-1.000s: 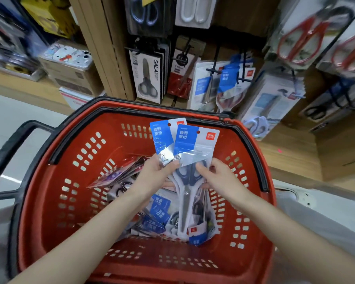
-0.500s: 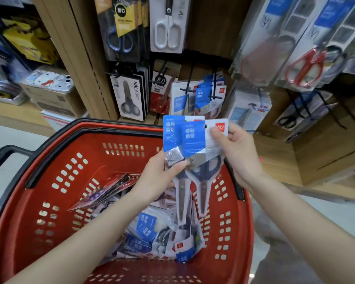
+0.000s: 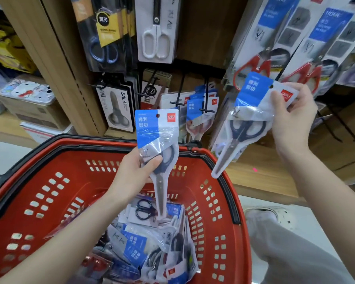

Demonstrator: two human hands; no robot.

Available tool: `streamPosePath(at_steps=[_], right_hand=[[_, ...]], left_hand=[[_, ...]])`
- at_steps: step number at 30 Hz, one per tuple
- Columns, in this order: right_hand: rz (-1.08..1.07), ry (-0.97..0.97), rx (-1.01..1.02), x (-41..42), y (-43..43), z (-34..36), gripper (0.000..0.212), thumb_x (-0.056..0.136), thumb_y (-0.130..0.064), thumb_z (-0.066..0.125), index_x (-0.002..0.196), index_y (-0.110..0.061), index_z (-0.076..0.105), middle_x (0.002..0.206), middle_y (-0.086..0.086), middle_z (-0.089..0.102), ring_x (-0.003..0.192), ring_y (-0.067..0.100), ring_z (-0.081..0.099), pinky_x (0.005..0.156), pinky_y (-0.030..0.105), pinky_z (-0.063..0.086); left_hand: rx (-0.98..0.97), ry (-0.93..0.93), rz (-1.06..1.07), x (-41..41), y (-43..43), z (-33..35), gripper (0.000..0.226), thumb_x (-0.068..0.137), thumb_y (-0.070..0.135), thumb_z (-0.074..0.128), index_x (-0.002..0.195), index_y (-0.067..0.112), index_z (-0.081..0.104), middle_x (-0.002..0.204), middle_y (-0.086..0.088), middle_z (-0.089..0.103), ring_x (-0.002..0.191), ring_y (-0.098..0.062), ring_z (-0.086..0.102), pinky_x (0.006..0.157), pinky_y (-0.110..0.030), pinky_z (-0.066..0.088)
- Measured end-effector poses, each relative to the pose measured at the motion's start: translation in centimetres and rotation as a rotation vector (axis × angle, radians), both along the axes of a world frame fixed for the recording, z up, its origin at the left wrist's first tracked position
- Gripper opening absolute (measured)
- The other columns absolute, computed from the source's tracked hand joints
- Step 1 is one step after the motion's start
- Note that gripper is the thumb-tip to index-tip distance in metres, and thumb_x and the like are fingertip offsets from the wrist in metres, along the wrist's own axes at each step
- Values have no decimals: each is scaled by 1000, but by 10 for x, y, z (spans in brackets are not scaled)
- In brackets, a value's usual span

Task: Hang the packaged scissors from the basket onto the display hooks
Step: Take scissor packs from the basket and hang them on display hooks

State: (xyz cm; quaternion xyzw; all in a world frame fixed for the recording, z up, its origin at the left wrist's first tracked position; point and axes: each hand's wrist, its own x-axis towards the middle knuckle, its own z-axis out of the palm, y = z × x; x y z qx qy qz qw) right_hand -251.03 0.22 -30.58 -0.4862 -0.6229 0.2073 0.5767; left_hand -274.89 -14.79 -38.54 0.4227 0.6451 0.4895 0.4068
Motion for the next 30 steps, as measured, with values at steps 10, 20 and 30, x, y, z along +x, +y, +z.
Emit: streamPosePath(at_steps=[10, 20, 30], right_hand=[[-47, 23, 127, -23, 20, -9, 23, 92, -12, 50, 87, -33, 41, 88, -16, 47, 80, -12, 47, 78, 11, 37], [126, -214, 310, -43, 37, 15, 12, 96, -7, 48, 99, 2, 55, 87, -20, 49, 85, -13, 51, 78, 7, 37], [48, -402, -251, -19, 28, -95, 9, 98, -15, 47, 92, -11, 52, 79, -1, 57, 75, 17, 55, 69, 38, 45]], left_hand=[[-24, -1, 46, -7, 18, -15, 18, 92, 22, 58, 106, 33, 60, 100, 10, 70, 88, -3, 64, 74, -22, 46], [38, -51, 62, 3, 40, -7, 20, 92, 21, 59, 109, 32, 62, 103, 13, 70, 96, -3, 65, 83, -22, 48], [18, -3, 55, -1, 43, -13, 18, 91, 23, 60, 106, 31, 62, 97, 15, 70, 90, 1, 64, 70, -7, 46]])
